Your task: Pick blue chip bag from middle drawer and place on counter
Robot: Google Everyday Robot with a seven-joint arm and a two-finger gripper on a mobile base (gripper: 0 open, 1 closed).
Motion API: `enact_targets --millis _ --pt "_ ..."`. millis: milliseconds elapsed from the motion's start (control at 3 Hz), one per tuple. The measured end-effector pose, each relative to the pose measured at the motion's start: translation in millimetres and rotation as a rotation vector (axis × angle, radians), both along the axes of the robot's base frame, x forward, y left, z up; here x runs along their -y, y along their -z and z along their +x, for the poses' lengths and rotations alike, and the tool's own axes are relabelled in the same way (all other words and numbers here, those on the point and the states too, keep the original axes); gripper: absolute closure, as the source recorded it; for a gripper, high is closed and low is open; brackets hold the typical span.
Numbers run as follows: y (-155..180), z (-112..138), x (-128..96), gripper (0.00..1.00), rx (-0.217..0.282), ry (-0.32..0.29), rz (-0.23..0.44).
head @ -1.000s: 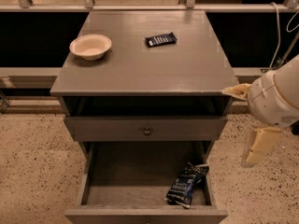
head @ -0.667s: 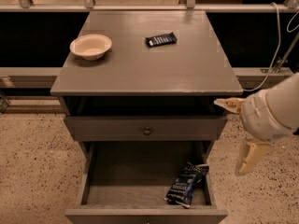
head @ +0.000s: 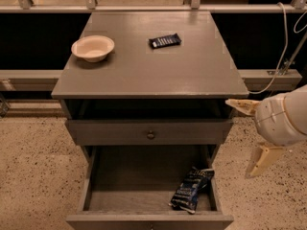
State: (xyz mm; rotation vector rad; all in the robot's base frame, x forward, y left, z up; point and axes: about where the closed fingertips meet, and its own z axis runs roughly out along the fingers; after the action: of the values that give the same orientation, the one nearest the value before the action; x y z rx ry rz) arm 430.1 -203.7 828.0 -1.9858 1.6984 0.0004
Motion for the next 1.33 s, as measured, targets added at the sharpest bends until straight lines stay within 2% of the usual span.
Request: enact_targets --millis 333,667,1000,1333 --pt "43.5 23.4 -48.1 0.00 0.074 -0.145 0.059" --pt "67.4 32.6 -91.7 0.00 0.218 -0.227 0.159" --pt "56.9 42.6 -106.0 0.00 0.308 -0.286 0.137" --pt "87.4 39.6 -96.8 0.00 0.220 -0.397 0.053"
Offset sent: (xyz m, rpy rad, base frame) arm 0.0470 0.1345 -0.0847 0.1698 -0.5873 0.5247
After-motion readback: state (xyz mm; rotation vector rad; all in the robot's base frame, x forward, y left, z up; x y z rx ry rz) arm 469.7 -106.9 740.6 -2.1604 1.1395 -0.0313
